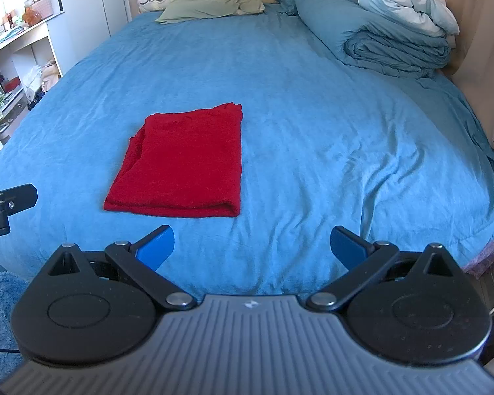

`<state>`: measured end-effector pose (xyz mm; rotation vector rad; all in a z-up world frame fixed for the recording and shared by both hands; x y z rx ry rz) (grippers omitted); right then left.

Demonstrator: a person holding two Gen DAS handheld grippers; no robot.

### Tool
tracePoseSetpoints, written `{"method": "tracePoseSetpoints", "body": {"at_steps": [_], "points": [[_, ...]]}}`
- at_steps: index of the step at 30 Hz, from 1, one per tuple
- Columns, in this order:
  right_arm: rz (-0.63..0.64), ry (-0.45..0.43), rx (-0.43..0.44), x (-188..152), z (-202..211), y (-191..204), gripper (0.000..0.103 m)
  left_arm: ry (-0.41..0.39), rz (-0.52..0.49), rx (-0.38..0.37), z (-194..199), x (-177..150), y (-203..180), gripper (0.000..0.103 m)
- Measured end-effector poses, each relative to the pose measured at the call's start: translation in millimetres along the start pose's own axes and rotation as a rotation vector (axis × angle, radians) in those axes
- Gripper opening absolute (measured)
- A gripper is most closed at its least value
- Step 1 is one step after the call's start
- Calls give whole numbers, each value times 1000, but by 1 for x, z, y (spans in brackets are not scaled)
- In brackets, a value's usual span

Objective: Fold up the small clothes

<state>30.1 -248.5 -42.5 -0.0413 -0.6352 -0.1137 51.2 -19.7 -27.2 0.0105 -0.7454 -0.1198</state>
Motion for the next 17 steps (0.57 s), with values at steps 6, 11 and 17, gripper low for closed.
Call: {"method": "tracePoseSetpoints", "body": {"at_steps": [6, 11, 17], "points": [[6, -6, -2, 1, 1, 2, 103, -2, -2, 11, 1, 1, 0, 103], [4, -9, 1, 2, 2, 2, 103, -8, 5, 16, 2, 0, 0, 103], [5, -9, 1, 2, 2, 2, 103, -17, 17, 3, 3, 0, 5, 103]]}}
Point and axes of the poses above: each gripper's, at about its wrist camera, not at the fingertips, and z roughly against the way its jaws point, y to its left, x to its top, the point moved 5 cm from there along -z, roughly the way its jaws point, and after that the axes turned 5 degrees about y, right-handed, at the moved point
